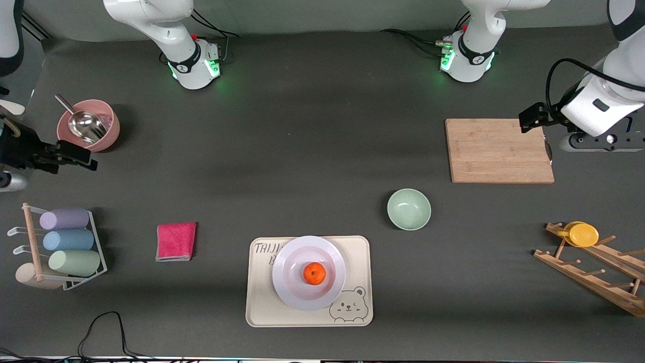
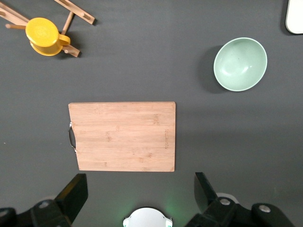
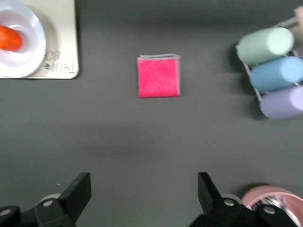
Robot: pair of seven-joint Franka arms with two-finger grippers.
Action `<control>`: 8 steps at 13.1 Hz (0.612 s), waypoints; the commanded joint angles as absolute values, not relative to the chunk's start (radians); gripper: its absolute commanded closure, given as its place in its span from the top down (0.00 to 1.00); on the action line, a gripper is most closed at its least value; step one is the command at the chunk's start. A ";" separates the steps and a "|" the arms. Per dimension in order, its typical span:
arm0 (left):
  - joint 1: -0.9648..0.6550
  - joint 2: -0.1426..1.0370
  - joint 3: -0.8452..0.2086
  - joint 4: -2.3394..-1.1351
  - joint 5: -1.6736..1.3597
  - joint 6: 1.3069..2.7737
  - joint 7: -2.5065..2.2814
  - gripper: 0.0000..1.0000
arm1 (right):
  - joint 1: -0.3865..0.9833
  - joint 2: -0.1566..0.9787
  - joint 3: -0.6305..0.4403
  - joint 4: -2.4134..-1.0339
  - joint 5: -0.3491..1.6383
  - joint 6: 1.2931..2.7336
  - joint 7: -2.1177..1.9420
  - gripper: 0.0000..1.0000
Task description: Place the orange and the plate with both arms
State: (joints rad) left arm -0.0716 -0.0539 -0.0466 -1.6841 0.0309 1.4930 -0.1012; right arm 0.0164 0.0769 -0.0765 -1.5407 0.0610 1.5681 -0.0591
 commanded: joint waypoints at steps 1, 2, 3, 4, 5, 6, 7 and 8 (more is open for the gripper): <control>-0.041 -0.117 -0.046 -1.732 0.043 1.520 -0.104 1.00 | 0.015 0.032 -0.074 -1.589 0.011 1.557 -0.025 1.00; -0.038 -0.115 -0.045 -1.730 0.043 1.519 -0.106 1.00 | 0.015 0.032 -0.075 -1.586 0.009 1.557 -0.023 1.00; -0.026 -0.114 -0.041 -1.730 0.043 1.517 -0.097 1.00 | 0.015 0.034 -0.078 -1.572 0.008 1.557 -0.023 1.00; -0.012 -0.114 -0.040 -1.729 0.040 1.519 -0.091 1.00 | 0.015 0.038 -0.081 -1.566 0.008 1.560 -0.023 1.00; -0.012 -0.114 -0.040 -1.727 0.041 1.519 -0.089 1.00 | 0.017 0.040 -0.081 -1.569 0.008 1.563 -0.021 1.00; -0.011 -0.114 -0.038 -1.723 0.041 1.517 -0.089 1.00 | 0.015 0.046 -0.081 -1.569 0.008 1.563 -0.021 1.00; -0.011 -0.114 -0.038 -1.720 0.041 1.517 -0.089 1.00 | 0.017 0.046 -0.081 -1.572 0.009 1.563 -0.021 1.00; -0.009 -0.114 -0.037 -1.720 0.031 1.519 -0.087 1.00 | 0.017 0.046 -0.081 -1.572 0.009 1.563 -0.021 1.00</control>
State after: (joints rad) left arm -0.0142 -0.0873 -0.0343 -1.6972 0.0316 1.5024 -0.0985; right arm 0.0127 0.0527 -0.0825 -1.5668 0.0319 1.5658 -0.0513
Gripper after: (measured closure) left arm 0.000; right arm 0.000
